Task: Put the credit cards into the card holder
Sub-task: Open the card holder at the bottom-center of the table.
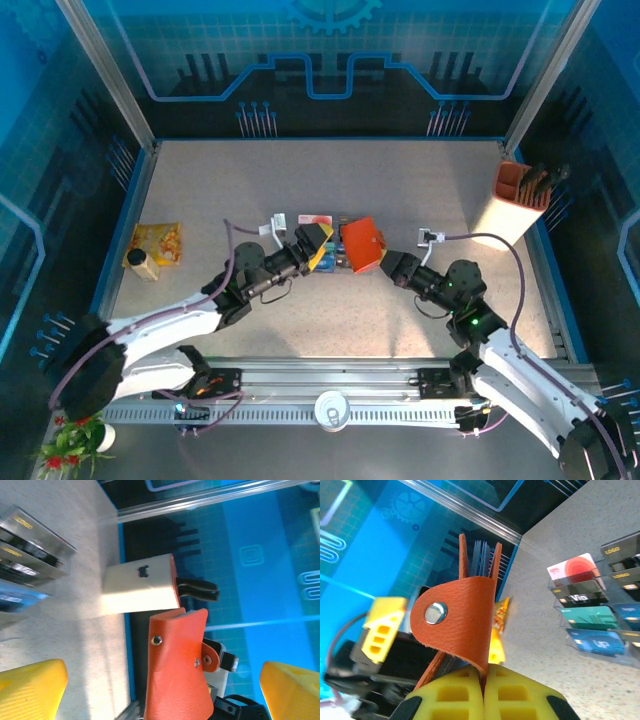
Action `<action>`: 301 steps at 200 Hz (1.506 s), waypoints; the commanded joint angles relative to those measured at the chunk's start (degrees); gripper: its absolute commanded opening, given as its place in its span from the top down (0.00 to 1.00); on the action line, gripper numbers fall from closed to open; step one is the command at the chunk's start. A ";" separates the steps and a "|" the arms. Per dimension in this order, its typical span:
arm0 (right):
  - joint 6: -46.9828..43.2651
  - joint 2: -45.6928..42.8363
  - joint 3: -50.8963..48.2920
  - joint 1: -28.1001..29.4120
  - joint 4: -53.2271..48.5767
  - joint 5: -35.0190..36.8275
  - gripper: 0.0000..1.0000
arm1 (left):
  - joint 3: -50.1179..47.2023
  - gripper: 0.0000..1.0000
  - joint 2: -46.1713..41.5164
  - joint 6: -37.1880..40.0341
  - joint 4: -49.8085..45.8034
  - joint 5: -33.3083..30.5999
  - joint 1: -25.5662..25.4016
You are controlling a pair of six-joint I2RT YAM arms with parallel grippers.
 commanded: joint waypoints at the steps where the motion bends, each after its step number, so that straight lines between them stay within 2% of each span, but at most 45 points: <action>1: -9.25 -3.51 -1.41 -0.63 -8.26 0.98 1.00 | 9.72 0.01 -4.74 12.46 -25.75 -1.31 0.25; 18: -10.02 -4.75 -2.64 -0.63 -9.96 1.80 1.00 | 17.67 0.01 -3.04 17.59 -38.72 -2.49 0.03; 34: -9.53 -4.85 -3.88 -0.59 -9.39 1.86 1.00 | 24.49 0.01 0.75 21.23 -46.81 -3.82 -1.14; 71: -8.44 -4.86 -5.24 0.15 -8.26 2.31 1.00 | 39.13 0.01 12.64 27.14 -61.42 -11.12 -6.64; 93: -8.51 -4.84 -5.19 0.79 -8.51 2.81 1.00 | 45.33 0.01 18.47 28.46 -66.89 -16.25 -9.16; 131: -8.57 -4.74 -5.19 1.95 -9.12 3.71 1.00 | 49.15 0.01 23.47 28.20 -67.60 -18.35 -9.88; 225: -8.61 -3.55 -4.30 3.94 -8.78 5.39 1.00 | 55.80 0.01 32.81 27.76 -68.09 -17.95 -11.35; 301: -8.43 -3.80 -3.99 4.18 -9.51 6.36 1.00 | 50.00 0.01 32.10 26.00 -67.75 -19.49 -11.55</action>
